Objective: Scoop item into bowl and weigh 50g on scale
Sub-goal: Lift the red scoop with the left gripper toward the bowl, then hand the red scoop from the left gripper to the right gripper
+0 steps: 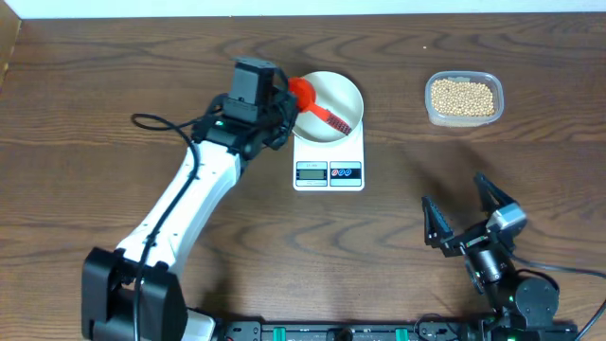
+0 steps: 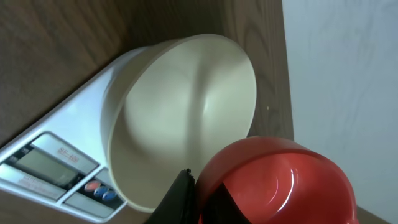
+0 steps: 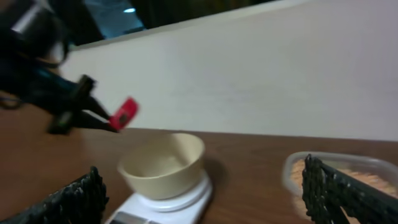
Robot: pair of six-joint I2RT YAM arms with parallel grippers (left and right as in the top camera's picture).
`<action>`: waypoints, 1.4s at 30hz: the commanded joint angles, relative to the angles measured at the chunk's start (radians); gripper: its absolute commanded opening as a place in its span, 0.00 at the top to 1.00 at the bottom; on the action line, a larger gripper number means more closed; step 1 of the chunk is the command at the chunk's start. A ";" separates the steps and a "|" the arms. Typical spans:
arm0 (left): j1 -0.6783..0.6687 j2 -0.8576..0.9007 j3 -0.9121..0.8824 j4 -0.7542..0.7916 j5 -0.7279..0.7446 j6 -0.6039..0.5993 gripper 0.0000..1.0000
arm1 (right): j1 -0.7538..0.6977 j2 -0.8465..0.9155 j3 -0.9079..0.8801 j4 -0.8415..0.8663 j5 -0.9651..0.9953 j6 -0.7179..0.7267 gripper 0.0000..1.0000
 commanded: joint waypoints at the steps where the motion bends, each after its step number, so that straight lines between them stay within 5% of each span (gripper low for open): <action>1: 0.000 0.012 0.006 0.047 -0.076 -0.006 0.93 | 0.005 0.139 0.126 -0.002 -0.099 0.063 0.01; 5: -0.009 0.011 0.006 0.133 -0.057 -0.006 0.93 | 0.005 0.423 0.361 -0.098 -0.219 0.008 0.01; 12: -0.024 0.011 0.006 0.132 -0.020 -0.005 0.93 | 0.006 0.954 0.889 -0.524 -0.369 -0.123 0.01; 15: -0.024 0.011 0.006 0.131 -0.020 -0.005 0.93 | 0.006 1.080 0.978 -0.526 -0.410 -0.132 0.01; 21: -0.024 0.012 0.005 0.108 -0.020 -0.041 0.93 | 0.012 1.281 0.992 -0.399 -0.415 0.085 0.01; 26: -0.027 0.012 0.005 -0.029 -0.020 -0.270 0.93 | 0.098 1.407 0.992 -0.280 -0.501 0.137 0.34; 36: -0.076 0.012 0.005 -0.065 -0.017 -0.298 0.93 | 0.233 1.459 0.992 -0.174 -0.403 0.281 0.36; 42: -0.102 0.012 0.005 -0.065 -0.017 -0.298 0.93 | 0.255 1.463 0.992 -0.200 -0.382 0.284 0.51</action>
